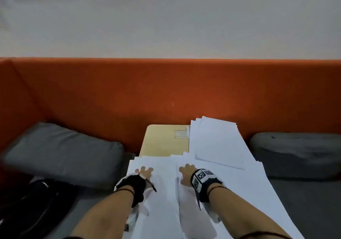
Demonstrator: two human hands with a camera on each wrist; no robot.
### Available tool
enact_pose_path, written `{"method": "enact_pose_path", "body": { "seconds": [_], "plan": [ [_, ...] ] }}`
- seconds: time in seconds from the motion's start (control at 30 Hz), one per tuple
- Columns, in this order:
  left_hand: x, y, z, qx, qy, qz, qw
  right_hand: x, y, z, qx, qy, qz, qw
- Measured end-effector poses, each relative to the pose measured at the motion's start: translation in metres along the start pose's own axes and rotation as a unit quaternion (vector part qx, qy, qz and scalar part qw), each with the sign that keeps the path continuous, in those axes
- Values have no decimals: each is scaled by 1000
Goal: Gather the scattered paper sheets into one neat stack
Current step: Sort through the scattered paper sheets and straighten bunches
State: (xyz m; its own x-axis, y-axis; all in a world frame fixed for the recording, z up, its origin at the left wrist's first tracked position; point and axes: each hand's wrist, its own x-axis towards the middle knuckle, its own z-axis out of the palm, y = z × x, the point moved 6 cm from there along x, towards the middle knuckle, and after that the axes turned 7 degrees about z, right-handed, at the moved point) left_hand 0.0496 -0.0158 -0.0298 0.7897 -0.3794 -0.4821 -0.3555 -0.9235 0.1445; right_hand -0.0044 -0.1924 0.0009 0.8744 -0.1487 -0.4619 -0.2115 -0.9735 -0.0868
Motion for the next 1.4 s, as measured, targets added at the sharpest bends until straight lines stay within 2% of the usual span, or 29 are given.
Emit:
{"method": "enact_pose_path", "body": {
  "seconds": [0.1,0.17,0.23,0.47,0.63,0.8,0.93,1.1,1.2,1.4],
  "plan": [
    [-13,-15,23,-15,-18,-39,999,0,-14,32,30,-34,20,999],
    [-16,-22,35,-48,-14,-48,998,-1,-19,47,60,-20,48,997],
    [-15,-23,38,-76,1,-49,996,2,-19,54,99,-4,74,992],
    [-12,-40,49,-151,85,-157,972,11,-8,70,205,9,132,970],
    [-13,-41,47,-168,107,-195,960,6,-8,75,256,26,150,955],
    [-15,-37,40,-193,147,-173,955,9,-13,70,257,26,160,953],
    [-14,-52,37,-292,187,-173,922,18,-27,62,256,37,130,957],
    [-16,-60,41,-371,228,-105,894,11,-34,61,265,76,101,956],
    [-18,-57,49,-357,216,-72,906,7,-37,63,270,76,91,956],
    [-20,-60,53,-346,201,-57,915,6,-34,64,288,65,83,952]
  ]
}}
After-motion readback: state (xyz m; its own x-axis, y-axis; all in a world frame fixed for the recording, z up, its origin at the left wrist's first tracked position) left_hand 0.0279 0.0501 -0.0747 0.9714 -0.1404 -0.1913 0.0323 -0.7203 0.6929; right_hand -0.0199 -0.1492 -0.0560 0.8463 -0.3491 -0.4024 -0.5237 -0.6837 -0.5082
